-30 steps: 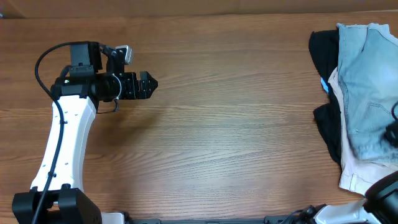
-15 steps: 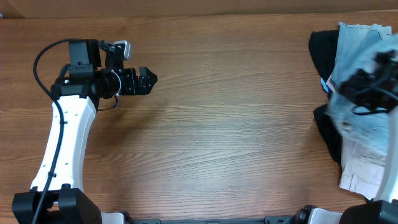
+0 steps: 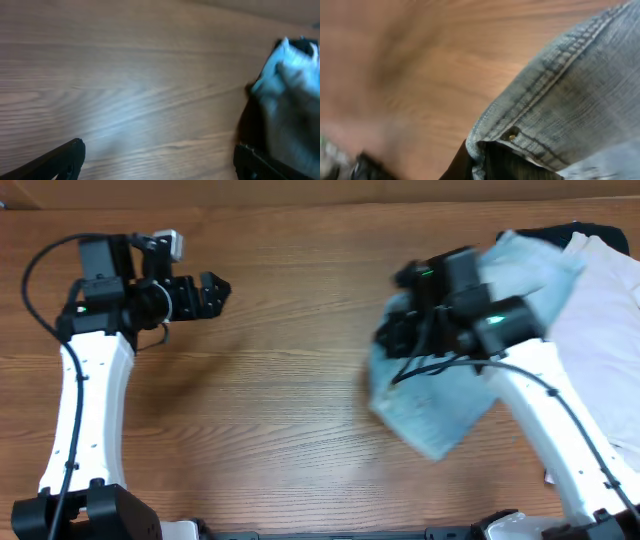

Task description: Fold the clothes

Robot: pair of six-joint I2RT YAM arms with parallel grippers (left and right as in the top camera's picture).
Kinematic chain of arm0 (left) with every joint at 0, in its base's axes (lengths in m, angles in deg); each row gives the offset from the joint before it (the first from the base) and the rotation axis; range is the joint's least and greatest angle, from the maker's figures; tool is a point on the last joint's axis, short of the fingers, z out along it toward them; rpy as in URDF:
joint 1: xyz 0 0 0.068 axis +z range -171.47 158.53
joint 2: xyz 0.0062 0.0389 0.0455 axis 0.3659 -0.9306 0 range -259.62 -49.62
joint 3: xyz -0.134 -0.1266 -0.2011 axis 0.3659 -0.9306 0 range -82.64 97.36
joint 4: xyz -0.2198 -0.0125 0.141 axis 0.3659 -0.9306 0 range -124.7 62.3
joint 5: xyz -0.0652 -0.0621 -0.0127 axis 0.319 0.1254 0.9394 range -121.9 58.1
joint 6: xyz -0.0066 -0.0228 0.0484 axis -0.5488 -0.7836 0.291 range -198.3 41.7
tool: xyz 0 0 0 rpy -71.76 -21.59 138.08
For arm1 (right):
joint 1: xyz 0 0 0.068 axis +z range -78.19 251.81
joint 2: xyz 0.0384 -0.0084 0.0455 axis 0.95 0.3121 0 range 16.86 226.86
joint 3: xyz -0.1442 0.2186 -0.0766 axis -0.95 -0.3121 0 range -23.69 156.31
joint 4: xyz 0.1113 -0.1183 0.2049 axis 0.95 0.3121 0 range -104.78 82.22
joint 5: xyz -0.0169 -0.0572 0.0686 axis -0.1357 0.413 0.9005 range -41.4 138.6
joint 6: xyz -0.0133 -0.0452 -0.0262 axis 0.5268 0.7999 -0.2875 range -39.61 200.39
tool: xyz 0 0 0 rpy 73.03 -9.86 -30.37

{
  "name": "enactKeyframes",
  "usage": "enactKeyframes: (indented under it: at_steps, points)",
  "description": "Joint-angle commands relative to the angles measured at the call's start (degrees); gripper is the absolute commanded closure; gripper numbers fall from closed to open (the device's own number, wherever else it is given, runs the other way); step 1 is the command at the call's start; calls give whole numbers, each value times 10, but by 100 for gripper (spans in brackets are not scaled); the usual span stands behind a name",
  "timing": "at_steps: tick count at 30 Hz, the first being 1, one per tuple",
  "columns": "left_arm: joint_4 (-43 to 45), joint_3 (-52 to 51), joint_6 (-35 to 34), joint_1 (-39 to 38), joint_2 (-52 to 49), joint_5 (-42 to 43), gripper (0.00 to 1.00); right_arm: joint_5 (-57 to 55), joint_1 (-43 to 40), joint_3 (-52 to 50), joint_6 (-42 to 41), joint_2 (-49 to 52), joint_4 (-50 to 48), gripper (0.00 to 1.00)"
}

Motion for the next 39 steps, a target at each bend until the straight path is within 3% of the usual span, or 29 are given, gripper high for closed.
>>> enactKeyframes:
  at_steps: [1,5,9,15,21,24,26,31,39]
  points:
    - [0,23,-10,32,1,5,2,26,78,14,-41,20,-21,96]
    - [-3,24,-10,70,2,5,2,25,157,14,-51,41,-40,95]
    - [-14,24,-10,98,2,5,2,26,200,14,-55,44,-49,84]
    - [-13,24,-8,103,2,19,1,66,212,15,-50,41,-75,71]
    - [-7,24,-4,103,2,31,1,75,198,40,-37,11,-54,53]
    - [-6,27,5,103,2,73,2,43,172,54,-37,-19,-30,48]
    - [-2,28,6,98,3,101,4,20,145,58,-37,-41,-14,41]
    - [2,32,34,42,9,135,9,-15,55,58,-37,-90,22,31]
    - [-7,68,67,-164,10,-72,0,-31,-108,58,-7,-144,62,0]
